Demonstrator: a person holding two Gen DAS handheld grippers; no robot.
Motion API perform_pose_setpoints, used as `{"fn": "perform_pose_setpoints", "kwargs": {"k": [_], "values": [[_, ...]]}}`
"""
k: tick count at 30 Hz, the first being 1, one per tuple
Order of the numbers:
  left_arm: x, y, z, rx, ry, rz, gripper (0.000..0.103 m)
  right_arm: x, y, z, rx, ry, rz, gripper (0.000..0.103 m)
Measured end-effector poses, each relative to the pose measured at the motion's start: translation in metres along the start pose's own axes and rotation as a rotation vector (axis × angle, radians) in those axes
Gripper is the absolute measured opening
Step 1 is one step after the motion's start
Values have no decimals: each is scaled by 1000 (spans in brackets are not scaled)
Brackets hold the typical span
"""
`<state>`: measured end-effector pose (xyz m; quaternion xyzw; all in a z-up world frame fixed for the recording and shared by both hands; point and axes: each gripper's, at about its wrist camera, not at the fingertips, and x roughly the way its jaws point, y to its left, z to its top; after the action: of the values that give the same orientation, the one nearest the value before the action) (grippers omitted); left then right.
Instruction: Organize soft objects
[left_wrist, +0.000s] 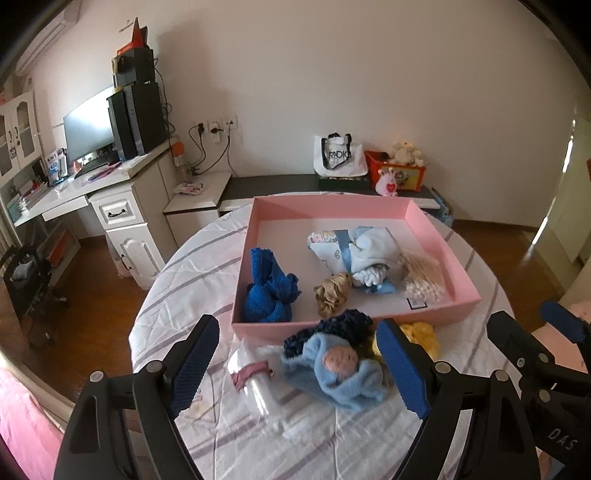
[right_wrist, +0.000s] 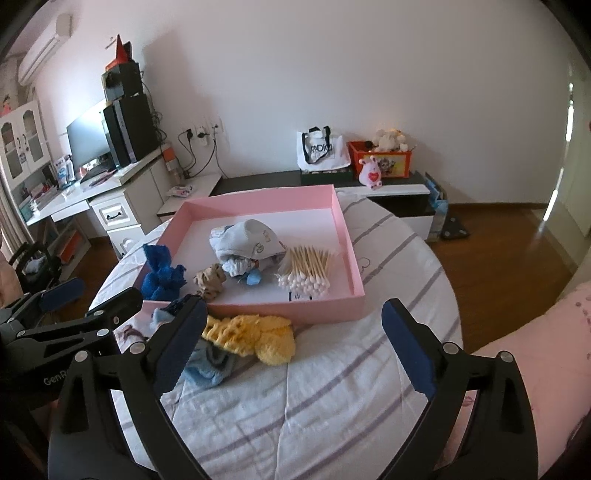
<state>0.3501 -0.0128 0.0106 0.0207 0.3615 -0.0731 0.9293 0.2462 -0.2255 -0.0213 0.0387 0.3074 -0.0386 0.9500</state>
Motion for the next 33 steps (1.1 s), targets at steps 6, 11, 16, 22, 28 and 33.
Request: {"fn": "perform_pose_setpoints", "kwargs": {"k": [6, 11, 16, 22, 28, 33], "values": [[-36, -1, -13, -3, -29, 10, 89, -32, 0, -9, -6, -37, 0, 102], [-69, -1, -25, -12, -65, 19, 90, -58, 0, -14, -9, -66, 2, 102], [-105, -2, -38, -21, -110, 30, 95, -92, 0, -18, 8, -132, 13, 103], [-153, -5, -57, -17, -175, 36, 97, -127, 1, -26, 0, -186, 9, 103], [-194, -10, -75, -8, -241, 43, 100, -157, 7, -32, -8, -238, 10, 103], [-223, -12, -89, -6, -289, 43, 102, -176, 12, -35, -21, -274, 3, 103]]}}
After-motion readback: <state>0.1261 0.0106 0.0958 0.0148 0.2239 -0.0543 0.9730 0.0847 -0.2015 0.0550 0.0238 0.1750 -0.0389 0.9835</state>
